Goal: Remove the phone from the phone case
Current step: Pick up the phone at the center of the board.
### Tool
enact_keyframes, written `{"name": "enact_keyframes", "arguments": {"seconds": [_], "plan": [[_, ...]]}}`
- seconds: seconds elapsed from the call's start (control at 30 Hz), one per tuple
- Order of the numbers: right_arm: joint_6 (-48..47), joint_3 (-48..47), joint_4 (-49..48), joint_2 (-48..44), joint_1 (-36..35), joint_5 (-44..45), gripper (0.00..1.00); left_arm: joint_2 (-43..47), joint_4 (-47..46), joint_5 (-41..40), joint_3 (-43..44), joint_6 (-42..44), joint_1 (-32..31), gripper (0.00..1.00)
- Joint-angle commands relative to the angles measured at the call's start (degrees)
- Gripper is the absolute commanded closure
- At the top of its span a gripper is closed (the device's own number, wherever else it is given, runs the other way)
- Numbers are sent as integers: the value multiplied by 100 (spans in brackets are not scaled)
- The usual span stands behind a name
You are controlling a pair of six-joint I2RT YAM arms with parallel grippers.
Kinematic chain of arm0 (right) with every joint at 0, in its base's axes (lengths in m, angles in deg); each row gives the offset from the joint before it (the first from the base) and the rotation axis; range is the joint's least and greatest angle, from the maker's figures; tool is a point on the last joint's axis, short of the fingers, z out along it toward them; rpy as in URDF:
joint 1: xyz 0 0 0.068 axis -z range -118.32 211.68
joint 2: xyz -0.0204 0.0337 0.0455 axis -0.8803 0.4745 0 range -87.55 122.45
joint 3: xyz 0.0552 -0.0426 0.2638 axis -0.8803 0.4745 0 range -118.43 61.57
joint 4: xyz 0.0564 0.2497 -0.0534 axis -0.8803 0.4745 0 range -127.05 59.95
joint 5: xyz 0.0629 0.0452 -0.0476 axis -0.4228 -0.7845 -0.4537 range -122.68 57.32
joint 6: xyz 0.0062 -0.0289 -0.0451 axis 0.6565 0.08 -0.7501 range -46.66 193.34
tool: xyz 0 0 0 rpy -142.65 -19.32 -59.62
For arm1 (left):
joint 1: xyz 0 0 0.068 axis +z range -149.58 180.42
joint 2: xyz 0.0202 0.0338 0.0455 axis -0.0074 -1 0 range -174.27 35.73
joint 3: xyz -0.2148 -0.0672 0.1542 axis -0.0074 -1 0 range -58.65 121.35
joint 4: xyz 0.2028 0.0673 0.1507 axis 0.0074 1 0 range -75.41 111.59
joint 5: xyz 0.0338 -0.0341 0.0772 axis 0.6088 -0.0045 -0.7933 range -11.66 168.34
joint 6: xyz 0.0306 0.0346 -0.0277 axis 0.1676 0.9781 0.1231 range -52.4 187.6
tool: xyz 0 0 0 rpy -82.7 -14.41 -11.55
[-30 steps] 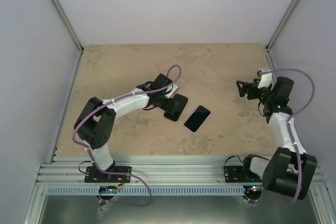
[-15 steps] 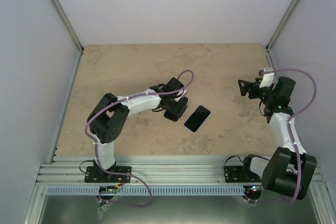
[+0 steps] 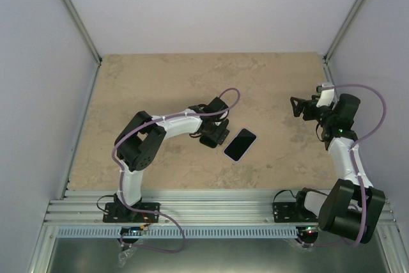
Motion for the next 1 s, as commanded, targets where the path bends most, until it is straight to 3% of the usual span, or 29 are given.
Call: {"name": "enact_keyframes", "arguments": {"seconds": [0.0,0.33,0.6,0.97], "plan": [[64,62,-157,-43,26,-9,2,-269,234,-109,160,-294,-88,1],[69,79,-172,-25,67,36,2,-822,570,-902,449,-500,-209,5],[69,121,-209,-22,98,4,2,-886,713,-1097,504,-439,-209,24],[34,444,-530,-310,103,-488,2,58,535,36,413,25,-146,34]]}}
